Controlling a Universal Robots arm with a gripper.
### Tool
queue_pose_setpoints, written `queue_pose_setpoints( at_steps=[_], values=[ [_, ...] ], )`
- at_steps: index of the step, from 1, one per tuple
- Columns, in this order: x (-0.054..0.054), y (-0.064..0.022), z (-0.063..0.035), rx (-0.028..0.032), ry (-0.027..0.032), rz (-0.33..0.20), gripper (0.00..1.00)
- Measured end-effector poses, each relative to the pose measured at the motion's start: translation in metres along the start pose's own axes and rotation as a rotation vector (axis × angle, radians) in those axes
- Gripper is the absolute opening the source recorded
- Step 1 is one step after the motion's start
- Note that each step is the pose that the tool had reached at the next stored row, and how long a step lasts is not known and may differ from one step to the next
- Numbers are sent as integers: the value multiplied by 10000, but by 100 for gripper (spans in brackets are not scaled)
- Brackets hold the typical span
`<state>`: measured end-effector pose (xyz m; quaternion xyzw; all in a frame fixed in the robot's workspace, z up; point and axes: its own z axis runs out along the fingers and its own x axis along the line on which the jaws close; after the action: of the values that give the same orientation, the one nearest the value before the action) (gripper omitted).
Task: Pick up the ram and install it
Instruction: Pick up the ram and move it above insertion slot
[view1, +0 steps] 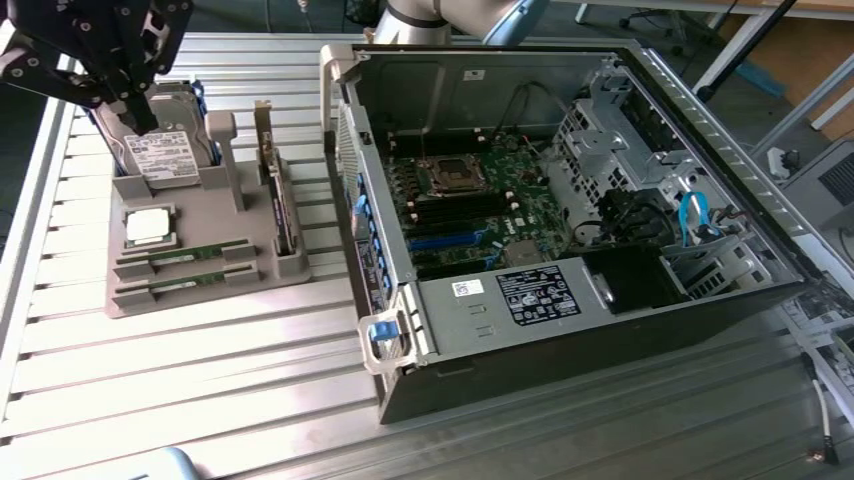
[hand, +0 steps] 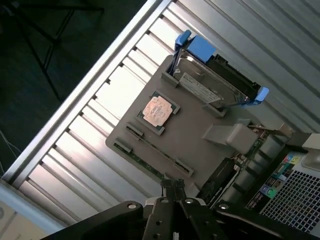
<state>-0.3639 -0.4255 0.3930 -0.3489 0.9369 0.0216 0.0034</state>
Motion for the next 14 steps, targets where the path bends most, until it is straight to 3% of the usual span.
queue_pose_setpoints(
  at_steps=[14],
  values=[
    [-1, -1, 0, -39, 83, -2068, 11]
  ],
)
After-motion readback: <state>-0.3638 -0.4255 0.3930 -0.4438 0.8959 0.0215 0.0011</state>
